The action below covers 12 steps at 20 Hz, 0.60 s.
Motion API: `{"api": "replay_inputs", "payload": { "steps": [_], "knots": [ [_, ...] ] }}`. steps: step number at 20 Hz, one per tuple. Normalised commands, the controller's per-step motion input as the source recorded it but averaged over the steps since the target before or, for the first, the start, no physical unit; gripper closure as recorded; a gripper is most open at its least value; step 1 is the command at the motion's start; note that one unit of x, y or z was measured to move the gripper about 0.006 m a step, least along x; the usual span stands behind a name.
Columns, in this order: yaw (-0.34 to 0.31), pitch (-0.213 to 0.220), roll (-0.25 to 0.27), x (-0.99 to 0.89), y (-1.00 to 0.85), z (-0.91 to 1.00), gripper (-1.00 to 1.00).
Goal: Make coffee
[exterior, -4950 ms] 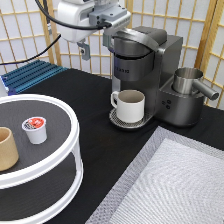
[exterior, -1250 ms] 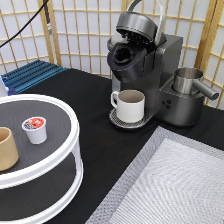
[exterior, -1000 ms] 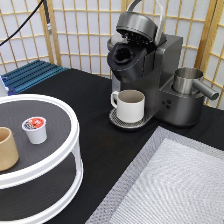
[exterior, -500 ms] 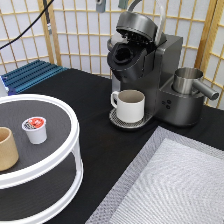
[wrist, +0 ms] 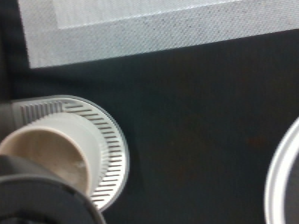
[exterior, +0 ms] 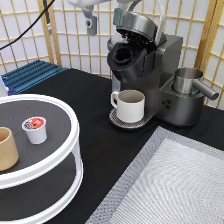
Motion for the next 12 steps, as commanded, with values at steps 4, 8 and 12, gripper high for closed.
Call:
{"api": "replay_inputs", "payload": {
  "steps": [4,8,12],
  "knots": [
    [-0.047,-0.135,0.159,-0.39,-0.59,-0.05,-1.00],
    [-0.076,-0.185,0.020,-0.58,-0.51,-0.32,-1.00],
    [-0.070,-0.184,-0.062,-0.74,-0.43,-0.32,-1.00]
  ]
}}
